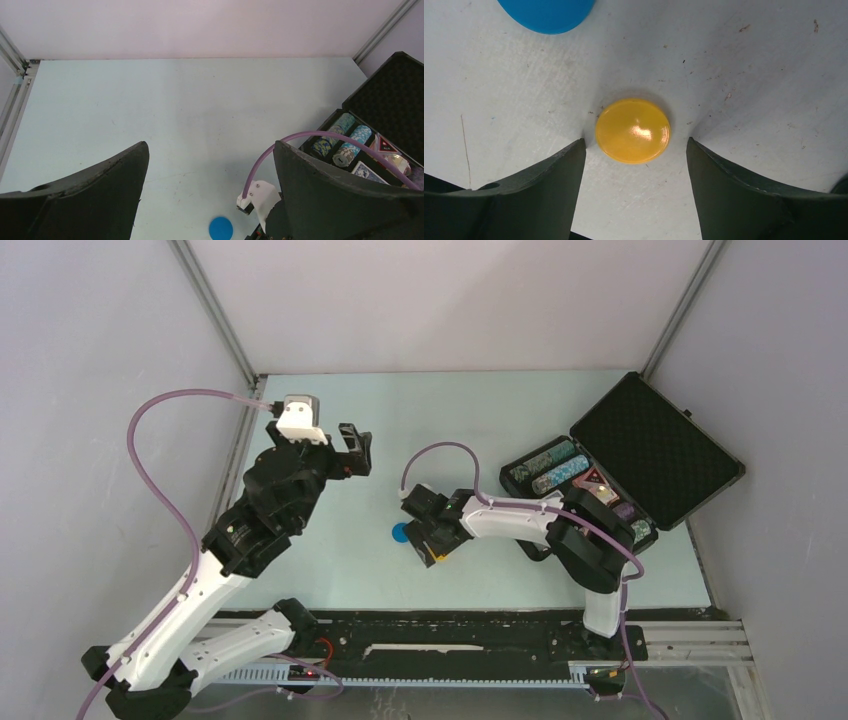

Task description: Pack up texas hold em set

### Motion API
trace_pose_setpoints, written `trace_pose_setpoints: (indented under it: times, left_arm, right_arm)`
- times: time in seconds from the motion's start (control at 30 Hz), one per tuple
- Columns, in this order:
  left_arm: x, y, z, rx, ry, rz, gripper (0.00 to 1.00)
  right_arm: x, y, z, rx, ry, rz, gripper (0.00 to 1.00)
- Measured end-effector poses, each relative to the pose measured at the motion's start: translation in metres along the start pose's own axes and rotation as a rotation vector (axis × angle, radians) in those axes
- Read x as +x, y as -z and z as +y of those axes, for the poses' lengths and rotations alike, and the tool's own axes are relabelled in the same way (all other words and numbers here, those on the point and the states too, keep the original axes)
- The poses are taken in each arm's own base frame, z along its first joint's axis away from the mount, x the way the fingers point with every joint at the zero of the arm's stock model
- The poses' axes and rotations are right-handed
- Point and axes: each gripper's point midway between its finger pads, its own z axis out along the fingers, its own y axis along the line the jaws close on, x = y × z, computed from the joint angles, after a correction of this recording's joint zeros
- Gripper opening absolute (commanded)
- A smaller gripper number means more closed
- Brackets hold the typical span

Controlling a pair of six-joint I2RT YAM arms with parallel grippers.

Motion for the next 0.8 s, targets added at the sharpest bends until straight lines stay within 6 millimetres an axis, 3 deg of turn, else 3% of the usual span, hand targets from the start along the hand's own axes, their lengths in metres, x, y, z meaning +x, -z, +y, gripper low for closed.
trace_pose_setpoints:
  times: [0.8]
  left_arm:
    - [0.0, 0.0, 0.0, 0.0, 0.0, 0.0, 1.0]
  right_arm:
    - [-0.014, -0.006, 0.004, -0.036, -0.023, -0.018, 0.72]
